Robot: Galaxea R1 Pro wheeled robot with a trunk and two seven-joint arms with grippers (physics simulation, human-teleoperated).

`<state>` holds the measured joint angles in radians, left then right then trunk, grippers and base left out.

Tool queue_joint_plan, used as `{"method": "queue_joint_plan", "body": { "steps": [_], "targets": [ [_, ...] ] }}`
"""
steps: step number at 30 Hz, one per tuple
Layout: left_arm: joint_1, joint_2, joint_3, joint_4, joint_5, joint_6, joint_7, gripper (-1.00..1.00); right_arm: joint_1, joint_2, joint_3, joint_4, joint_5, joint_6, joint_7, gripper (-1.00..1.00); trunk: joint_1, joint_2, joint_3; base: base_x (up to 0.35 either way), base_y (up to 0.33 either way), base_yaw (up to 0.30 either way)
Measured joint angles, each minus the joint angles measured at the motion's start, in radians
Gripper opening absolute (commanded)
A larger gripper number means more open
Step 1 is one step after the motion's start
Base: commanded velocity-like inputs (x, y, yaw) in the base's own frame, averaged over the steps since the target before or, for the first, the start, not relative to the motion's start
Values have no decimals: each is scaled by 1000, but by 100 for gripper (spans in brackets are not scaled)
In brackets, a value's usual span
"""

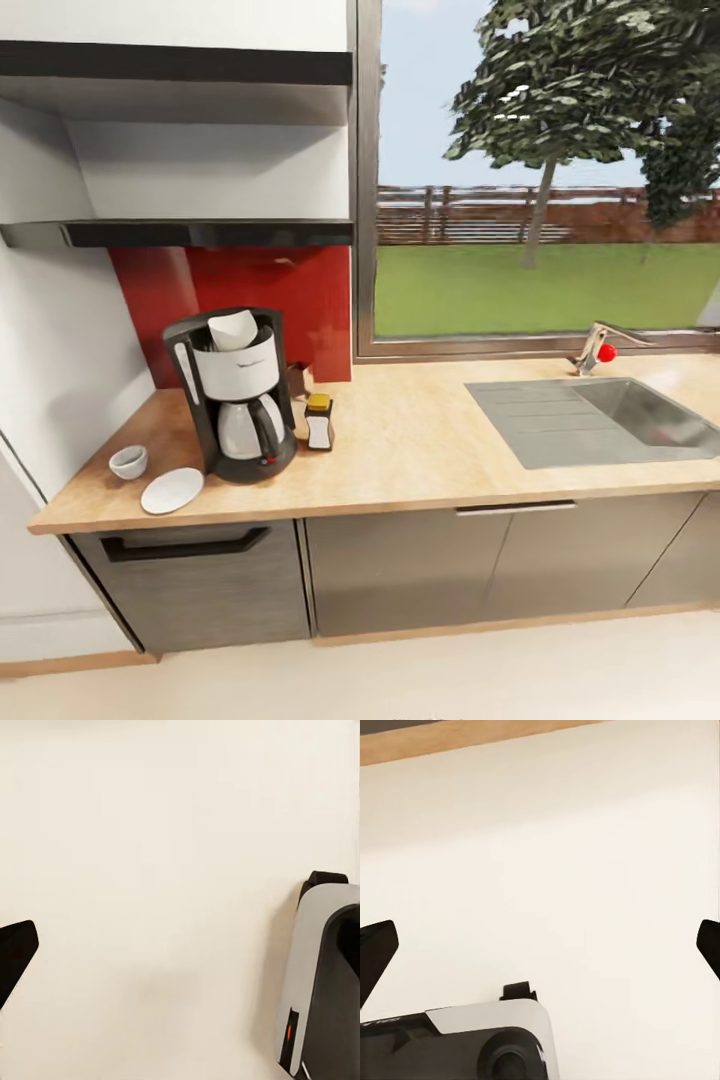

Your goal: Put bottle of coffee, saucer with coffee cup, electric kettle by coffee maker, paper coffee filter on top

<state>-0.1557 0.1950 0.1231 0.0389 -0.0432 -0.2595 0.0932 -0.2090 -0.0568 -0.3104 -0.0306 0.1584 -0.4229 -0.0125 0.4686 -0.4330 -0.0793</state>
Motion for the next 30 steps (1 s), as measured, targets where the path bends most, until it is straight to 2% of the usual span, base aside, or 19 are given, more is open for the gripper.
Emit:
{"method": "queue_joint_plan", "body": {
  "steps": [15,21,30],
  "targets": [
    [0,-2,0,0,2,-1,0,100,0,5,0,2,0,0,0,100,0,0,0,0,0,-299],
    [0,-19,0,0,-1,-2,0,100,0,5,0,2,0,0,0,100,0,0,0,0,0,-300],
    [0,-21,1,-1,-1,-2,0,100,0,5,0,2,0,0,0,100,0,0,0,0,0,-300]
  ]
}}
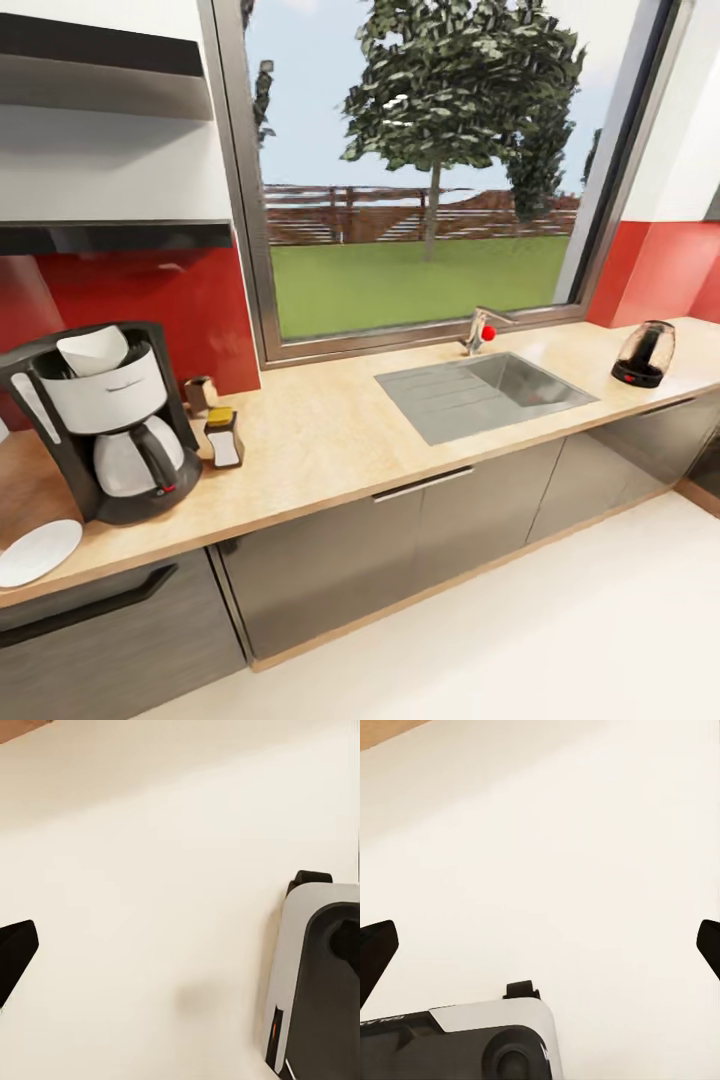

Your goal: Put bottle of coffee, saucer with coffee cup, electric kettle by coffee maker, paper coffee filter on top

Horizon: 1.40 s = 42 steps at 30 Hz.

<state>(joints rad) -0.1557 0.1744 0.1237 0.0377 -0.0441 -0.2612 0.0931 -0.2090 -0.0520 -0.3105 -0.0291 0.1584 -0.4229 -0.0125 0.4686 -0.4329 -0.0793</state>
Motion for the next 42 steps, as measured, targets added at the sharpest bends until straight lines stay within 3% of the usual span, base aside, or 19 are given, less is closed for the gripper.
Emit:
{"method": "queue_joint_plan", "body": {
  "steps": [42],
  "targets": [
    [0,-8,0,1,2,3,-1,100,0,0,0,0,0,0,0,100,0,0,0,0,0,-300]
  ]
}}
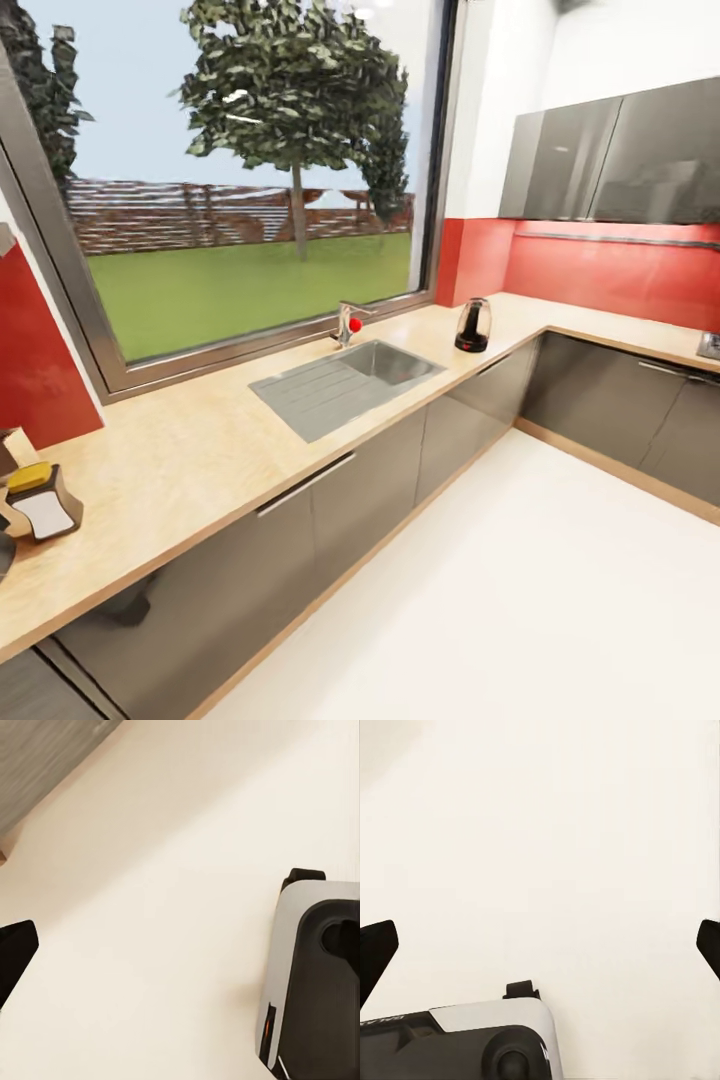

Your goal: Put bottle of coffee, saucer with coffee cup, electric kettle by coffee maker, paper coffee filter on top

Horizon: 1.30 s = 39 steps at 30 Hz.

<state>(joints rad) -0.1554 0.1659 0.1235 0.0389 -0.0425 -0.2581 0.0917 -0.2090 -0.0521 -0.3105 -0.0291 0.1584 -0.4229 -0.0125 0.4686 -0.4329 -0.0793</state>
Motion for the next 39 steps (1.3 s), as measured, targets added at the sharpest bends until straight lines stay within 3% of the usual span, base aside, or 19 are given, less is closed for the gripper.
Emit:
{"method": "queue_joint_plan", "body": {
  "steps": [25,39],
  "targets": [
    [1,-10,0,1,0,8,-2,100,0,1,0,0,0,0,0,100,0,0,0,6,0,-293],
    [1,-14,0,1,1,9,-2,100,0,2,0,-1,0,0,8,100,0,0,0,219,-143,-21]
  ]
}}
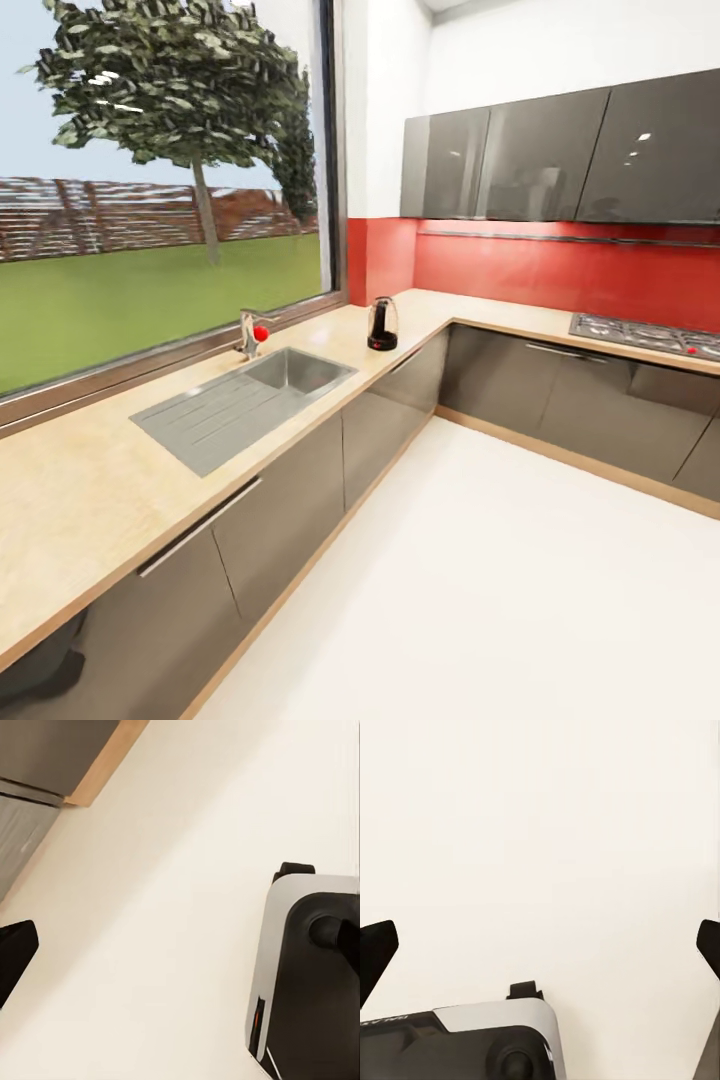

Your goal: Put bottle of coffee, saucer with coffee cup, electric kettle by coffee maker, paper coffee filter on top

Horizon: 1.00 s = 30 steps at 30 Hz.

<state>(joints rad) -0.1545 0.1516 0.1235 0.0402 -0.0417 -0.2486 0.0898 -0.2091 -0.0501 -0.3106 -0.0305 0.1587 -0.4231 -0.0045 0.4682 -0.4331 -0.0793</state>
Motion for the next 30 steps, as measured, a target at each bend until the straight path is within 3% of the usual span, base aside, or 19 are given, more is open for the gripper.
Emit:
{"method": "queue_joint_plan", "body": {
  "steps": [25,30],
  "targets": [
    [1,-9,-3,0,-9,0,-1,100,0,0,-2,0,-2,0,-7,100,0,0,0,275,-183,0],
    [1,-8,-3,0,-14,2,-2,100,0,1,-2,0,-2,0,-7,100,0,0,0,280,-198,140]
  ]
}}
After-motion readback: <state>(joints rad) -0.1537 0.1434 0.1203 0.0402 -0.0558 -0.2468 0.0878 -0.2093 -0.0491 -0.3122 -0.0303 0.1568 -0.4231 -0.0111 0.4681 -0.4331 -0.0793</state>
